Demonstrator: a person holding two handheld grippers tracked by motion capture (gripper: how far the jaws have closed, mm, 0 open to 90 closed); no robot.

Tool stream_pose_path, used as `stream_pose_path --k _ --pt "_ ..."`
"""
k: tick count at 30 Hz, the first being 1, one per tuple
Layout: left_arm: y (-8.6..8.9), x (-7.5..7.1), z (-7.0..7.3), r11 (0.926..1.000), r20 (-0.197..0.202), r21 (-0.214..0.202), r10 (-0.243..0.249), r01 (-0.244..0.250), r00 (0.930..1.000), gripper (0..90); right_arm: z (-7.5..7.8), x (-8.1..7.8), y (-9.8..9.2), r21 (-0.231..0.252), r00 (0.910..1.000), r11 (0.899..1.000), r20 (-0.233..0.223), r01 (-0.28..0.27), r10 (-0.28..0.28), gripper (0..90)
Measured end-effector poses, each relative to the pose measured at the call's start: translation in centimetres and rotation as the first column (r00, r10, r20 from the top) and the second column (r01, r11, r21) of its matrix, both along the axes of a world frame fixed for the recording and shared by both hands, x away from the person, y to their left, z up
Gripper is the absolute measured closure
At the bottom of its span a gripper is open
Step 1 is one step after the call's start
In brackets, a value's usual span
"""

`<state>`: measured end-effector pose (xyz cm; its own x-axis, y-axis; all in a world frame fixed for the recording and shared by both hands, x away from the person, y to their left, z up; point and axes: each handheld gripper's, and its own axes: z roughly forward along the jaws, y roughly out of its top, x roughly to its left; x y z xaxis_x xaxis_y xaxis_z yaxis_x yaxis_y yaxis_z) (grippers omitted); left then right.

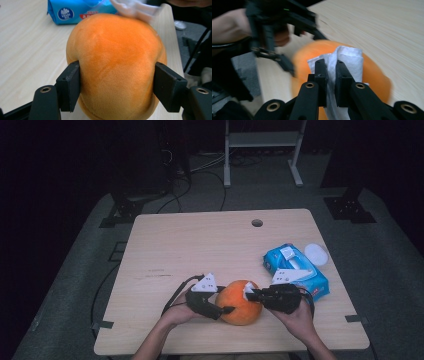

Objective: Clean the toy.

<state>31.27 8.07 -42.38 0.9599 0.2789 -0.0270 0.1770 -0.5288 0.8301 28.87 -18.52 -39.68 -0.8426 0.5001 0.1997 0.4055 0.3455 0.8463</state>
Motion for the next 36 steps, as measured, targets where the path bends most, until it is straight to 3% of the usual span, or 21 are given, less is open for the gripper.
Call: stream_pose_path --k 3,5,6,7,9,11,12,15,17,18,19,20,21,23,24,28,30,32,33,36 --pt "-0.1 0.0 -0.3 1.0000 0.002 -0.006 0.003 -0.003 1.0000 29.4 0.4 -0.7 0.7 -0.058 0.9991 0.998 0.039 -0.014 0.016 81.6" --pt "0.0 0.2 -0.6 0.9996 -0.018 -0.017 0.021 -0.022 0.9996 21.8 -0.1 -0.4 0.3 -0.074 0.9997 0.997 0.023 -0.002 0.004 81.6" --pt "0.3 0.4 -0.7 0.9989 -0.036 -0.027 0.037 -0.038 0.9987 14.1 -0.8 0.0 -0.1 -0.118 0.9997 0.993 0.018 0.021 -0.019 81.6" --pt "0.4 0.6 -0.8 0.9981 -0.053 -0.038 0.046 -0.048 0.9975 14.1 -0.8 0.0 -0.1 -0.118 0.9997 0.993 0.018 0.021 -0.019 81.6" --pt "0.5 0.8 -1.5 0.9986 -0.107 -0.013 0.050 -0.052 0.9930 9.2 -1.3 0.6 -0.8 -0.087 0.9991 0.996 -0.023 0.033 -0.035 81.6" --pt "0.4 0.8 -1.9 0.9989 -0.123 -0.013 0.043 -0.045 0.9915 13.9 -1.3 0.6 -0.9 -0.088 0.9990 0.995 -0.022 0.038 -0.040 81.6" --pt "0.3 0.8 -2.1 0.9988 -0.116 -0.022 0.042 -0.045 0.9924 13.9 -1.3 0.7 -1.0 -0.084 0.9989 0.996 -0.022 0.039 -0.041 81.6" --pt "0.4 0.7 -1.5 0.9978 -0.092 -0.047 0.044 -0.048 0.9948 27.1 -1.1 0.4 -0.7 -0.081 0.9992 0.996 -0.011 0.038 -0.039 81.6" --pt "0.6 0.5 -0.7 0.9973 -0.073 -0.061 0.036 -0.040 0.9967 30.7 -0.4 0.0 -0.7 -0.048 0.9994 0.998 0.020 0.028 -0.027 81.6" --pt "0.6 0.5 -0.3 0.9979 -0.061 -0.056 0.028 -0.031 0.9978 30.7 -0.4 0.0 -0.7 -0.048 0.9994 0.998 0.020 0.028 -0.027 81.6" --pt "0.6 0.3 0.0 0.9990 -0.034 -0.034 0.027 -0.028 0.9990 31.5 0.0 -0.3 -0.8 -0.027 0.9995 0.999 0.025 0.017 -0.017 81.6" --pt "0.5 0.2 0.2 0.9993 -0.024 -0.021 0.029 -0.029 0.9993 32.0 0.4 -0.5 -0.7 0.019 0.9996 1.000 0.021 -0.016 0.016 81.6" --pt "0.4 0.1 0.2 0.9993 -0.022 -0.023 0.029 -0.030 0.9993 32.2 0.6 -0.7 -0.6 0.029 0.9992 0.999 0.027 -0.031 0.030 81.5" --pt "0.3 0.0 0.4 0.9997 -0.009 -0.014 0.017 -0.018 0.9998 33.2 1.1 -1.2 0.3 -0.035 0.9968 0.999 0.074 -0.028 0.031 81.5" --pt "0.3 -0.1 0.5 0.9997 -0.010 -0.019 0.017 -0.017 0.9998 34.0 0.9 -1.2 0.4 -0.049 0.9969 0.999 0.075 -0.020 0.024 81.5" --pt "0.5 -0.4 1.3 0.9986 -0.006 -0.051 0.011 -0.011 0.9999 34.6 0.8 -1.0 -0.4 -0.006 0.9986 1.000 0.052 -0.011 0.012 81.5" --pt "0.4 -0.7 2.2 0.9978 0.018 -0.067 0.007 -0.005 0.9998 34.5 1.0 -1.3 -0.2 -0.006 0.9974 1.000 0.067 -0.023 0.024 81.6" --pt "0.3 -1.0 2.6 0.9984 0.044 -0.056 0.015 -0.012 0.9989 34.2 1.0 -1.3 -0.1 -0.008 0.9974 1.000 0.068 -0.021 0.022 81.5" --pt "0.2 -1.0 2.4 0.9987 0.041 -0.046 0.023 -0.021 0.9989 30.4 0.5 -1.0 -0.1 -0.016 0.9984 1.000 0.054 -0.015 0.015 81.5" --pt "0.2 -0.5 1.4 0.9976 0.012 -0.055 0.042 -0.042 0.9990 31.0 -0.3 -0.5 -0.3 -0.052 0.9993 0.999 0.037 0.006 -0.004 81.5"
